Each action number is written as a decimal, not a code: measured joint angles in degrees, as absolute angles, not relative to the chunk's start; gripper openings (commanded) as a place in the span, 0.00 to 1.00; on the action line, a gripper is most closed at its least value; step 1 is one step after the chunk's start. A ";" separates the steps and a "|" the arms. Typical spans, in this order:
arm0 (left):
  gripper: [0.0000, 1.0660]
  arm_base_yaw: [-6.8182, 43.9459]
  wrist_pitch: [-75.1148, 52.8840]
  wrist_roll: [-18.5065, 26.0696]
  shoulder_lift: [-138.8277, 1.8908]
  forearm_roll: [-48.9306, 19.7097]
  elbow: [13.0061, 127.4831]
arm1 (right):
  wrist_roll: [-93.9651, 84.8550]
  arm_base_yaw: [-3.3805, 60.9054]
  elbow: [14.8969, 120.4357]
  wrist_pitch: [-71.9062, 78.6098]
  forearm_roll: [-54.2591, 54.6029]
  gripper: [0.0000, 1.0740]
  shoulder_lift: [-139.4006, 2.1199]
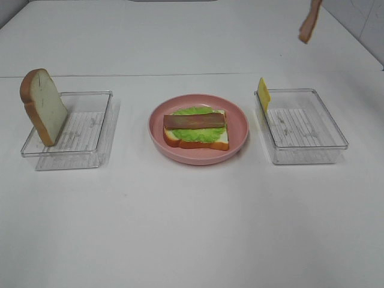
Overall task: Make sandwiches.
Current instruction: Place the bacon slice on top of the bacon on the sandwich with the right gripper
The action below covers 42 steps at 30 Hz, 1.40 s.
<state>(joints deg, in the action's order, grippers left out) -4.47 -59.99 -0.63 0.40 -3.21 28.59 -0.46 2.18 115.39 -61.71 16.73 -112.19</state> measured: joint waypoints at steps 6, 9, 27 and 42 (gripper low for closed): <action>0.83 -4.47 -59.99 -0.63 0.40 -3.27 28.59 | -0.52 12.43 115.39 -58.73 18.56 0.00 -112.99; 0.83 -4.47 -59.99 -0.63 0.40 -3.38 28.59 | -0.52 16.44 115.39 -56.84 19.82 0.00 -114.19; 0.83 -4.47 -59.99 -0.63 0.40 -3.38 28.59 | -0.52 27.10 115.39 -53.57 24.52 0.00 -126.39; 0.83 -4.47 -59.99 -0.63 0.40 -3.38 28.59 | -0.52 27.10 115.39 -54.83 18.62 0.00 -132.70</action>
